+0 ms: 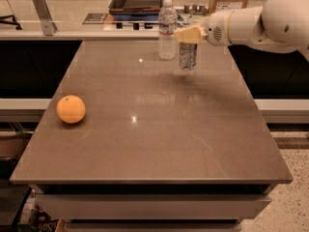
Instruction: Move redbull can near orange
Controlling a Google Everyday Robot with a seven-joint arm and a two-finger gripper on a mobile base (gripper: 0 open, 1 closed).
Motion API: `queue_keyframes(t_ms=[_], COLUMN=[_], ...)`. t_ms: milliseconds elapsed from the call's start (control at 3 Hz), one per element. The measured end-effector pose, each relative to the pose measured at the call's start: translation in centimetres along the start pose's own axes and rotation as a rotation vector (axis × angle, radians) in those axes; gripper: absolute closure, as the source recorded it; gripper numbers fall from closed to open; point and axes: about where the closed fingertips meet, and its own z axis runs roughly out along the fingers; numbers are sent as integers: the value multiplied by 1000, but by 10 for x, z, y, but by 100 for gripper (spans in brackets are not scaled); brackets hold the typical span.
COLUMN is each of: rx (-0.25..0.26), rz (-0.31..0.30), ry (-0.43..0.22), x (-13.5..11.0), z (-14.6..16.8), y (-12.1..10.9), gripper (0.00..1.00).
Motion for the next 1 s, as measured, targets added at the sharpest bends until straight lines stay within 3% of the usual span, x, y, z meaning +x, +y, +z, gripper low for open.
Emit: queue_keyframes(t_ms=[333, 1000], rx=[-54, -132], rz=[5, -120], ry=[-1, -25], x=[-14, -19], z=[0, 14], y=[44, 142], gripper=[100, 100])
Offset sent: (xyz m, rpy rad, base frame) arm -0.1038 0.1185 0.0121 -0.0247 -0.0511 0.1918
